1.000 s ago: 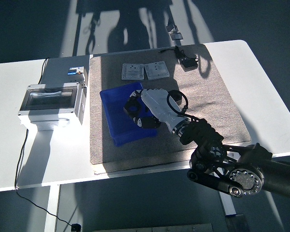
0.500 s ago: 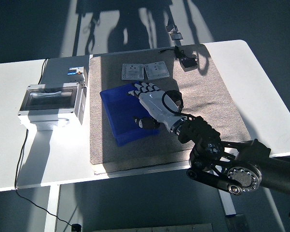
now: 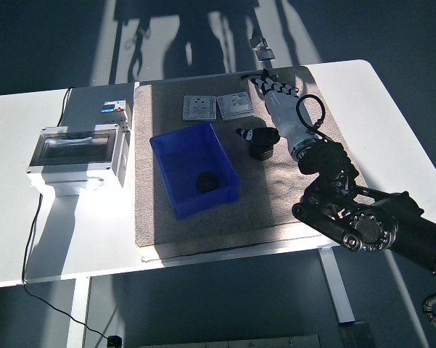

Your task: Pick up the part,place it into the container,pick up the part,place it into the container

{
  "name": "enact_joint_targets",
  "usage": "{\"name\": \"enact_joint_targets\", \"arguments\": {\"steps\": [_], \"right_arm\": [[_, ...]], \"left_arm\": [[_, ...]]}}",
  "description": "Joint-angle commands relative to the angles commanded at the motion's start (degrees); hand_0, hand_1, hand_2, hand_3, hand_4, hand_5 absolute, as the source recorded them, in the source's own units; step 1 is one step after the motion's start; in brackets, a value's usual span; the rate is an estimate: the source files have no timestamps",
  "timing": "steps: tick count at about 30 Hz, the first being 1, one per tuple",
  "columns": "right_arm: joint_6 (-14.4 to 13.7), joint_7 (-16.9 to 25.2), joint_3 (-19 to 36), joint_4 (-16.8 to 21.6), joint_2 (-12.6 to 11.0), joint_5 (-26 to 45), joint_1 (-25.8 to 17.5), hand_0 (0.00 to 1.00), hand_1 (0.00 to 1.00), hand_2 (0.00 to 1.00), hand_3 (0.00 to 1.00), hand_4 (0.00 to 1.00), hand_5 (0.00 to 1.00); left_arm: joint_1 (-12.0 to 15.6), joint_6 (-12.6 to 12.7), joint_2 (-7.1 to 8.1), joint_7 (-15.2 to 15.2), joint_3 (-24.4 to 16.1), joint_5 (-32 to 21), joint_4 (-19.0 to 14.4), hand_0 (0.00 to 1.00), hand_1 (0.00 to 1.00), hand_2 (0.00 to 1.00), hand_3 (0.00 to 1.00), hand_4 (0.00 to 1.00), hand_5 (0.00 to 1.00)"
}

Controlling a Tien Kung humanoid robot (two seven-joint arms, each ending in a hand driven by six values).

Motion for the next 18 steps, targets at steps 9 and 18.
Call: {"name": "enact_joint_targets", "arguments": {"steps": [9, 18], "right_arm": [[5.1, 0.1, -7.2, -13.0, 3.8, 2.2, 1.2, 0.983, 0.963, 0.985, 0.920, 0.890, 0.321], [5.8, 0.5, -9.1, -18.1, 3.8, 5.1, 1.2, 0.971, 0.863, 0.958, 0.921, 0.890, 0.327]], "left_arm": [[-0.1, 0.1, -0.08, -0.2, -0.2, 0.2, 0.0, 0.686, 0.648, 0.613, 0.551, 0.427, 0.525], [0.0, 0.4, 0.03, -0.5, -0.5, 0.1, 0.0, 0.685, 0.648, 0.609, 0.549, 0.419, 0.520]]}}
